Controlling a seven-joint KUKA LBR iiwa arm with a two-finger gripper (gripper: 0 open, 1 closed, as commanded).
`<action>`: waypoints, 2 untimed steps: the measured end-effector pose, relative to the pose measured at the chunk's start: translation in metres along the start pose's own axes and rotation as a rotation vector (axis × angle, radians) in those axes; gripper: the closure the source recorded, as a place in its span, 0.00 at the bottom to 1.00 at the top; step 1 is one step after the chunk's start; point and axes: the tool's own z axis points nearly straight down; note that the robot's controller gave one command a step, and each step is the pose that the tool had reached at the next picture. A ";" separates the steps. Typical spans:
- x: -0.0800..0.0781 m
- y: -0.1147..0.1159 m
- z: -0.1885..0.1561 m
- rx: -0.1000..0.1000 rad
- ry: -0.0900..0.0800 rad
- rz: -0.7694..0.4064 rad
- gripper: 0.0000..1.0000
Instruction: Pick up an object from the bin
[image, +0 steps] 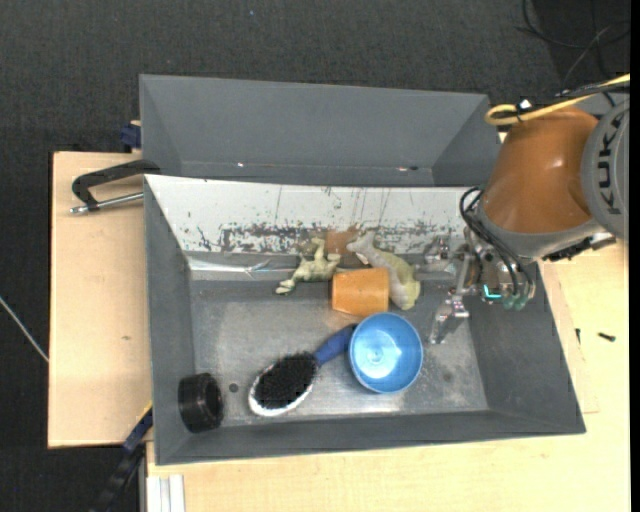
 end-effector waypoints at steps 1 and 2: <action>-0.032 0.037 0.071 0.003 -0.013 -0.165 0.00; -0.032 0.037 0.072 0.004 -0.011 -0.166 1.00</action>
Offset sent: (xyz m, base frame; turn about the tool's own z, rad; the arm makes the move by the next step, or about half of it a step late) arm 0.0322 0.0417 -0.0852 -0.1678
